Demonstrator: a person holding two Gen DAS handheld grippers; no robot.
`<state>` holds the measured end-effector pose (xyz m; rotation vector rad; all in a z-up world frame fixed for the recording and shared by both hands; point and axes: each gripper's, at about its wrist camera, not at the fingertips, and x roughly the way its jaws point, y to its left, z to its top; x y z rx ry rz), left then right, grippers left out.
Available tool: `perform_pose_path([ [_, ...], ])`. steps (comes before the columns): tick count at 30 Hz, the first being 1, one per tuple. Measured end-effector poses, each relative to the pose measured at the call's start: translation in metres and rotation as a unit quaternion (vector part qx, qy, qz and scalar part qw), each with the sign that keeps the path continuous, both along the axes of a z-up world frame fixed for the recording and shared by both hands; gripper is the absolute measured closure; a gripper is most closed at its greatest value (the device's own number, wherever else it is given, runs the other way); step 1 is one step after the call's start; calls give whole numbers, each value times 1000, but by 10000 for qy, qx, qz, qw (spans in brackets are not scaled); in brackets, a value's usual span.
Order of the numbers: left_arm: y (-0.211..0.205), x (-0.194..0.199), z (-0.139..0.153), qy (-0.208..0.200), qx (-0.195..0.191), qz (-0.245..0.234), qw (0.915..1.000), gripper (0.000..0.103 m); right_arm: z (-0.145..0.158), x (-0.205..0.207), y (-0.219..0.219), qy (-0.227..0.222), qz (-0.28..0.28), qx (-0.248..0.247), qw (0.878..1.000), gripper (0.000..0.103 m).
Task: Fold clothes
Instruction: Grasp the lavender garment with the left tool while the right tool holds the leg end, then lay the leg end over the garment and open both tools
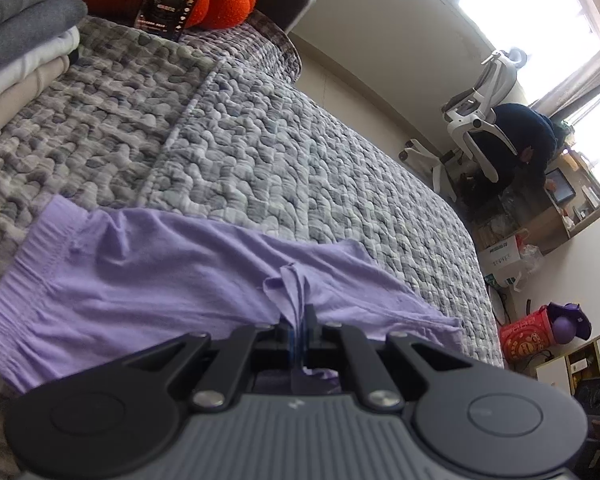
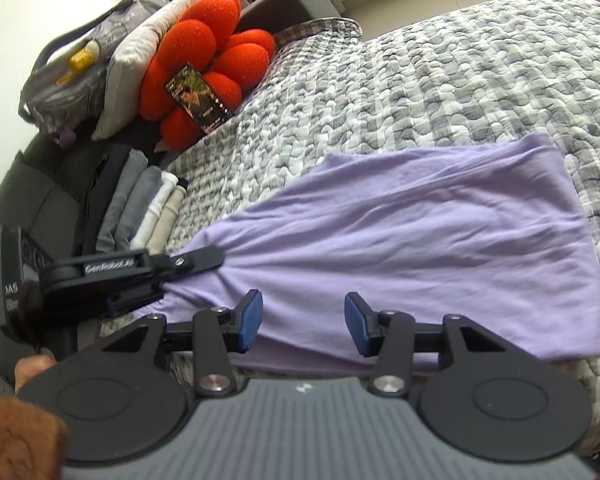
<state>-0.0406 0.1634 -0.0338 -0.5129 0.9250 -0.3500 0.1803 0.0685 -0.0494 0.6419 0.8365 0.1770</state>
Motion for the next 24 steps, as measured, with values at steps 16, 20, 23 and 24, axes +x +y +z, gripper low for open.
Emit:
perform_pose_path([
  [16,86,-14,-15,283,-53,1022,9944,100,6,-1,-34,15,-520,241,9984,53],
  [20,92,-16,-10,163,277,1392,9897,99,8,-1,-48,7,-761,249,9968,53],
  [23,96,-17,-7,70,207,1513,9882,98,7,-1,-57,46,-931,238,9954,53],
  [24,96,-17,-6,68,159,1492,9887,94,7,0,-61,69,-987,229,9948,53],
])
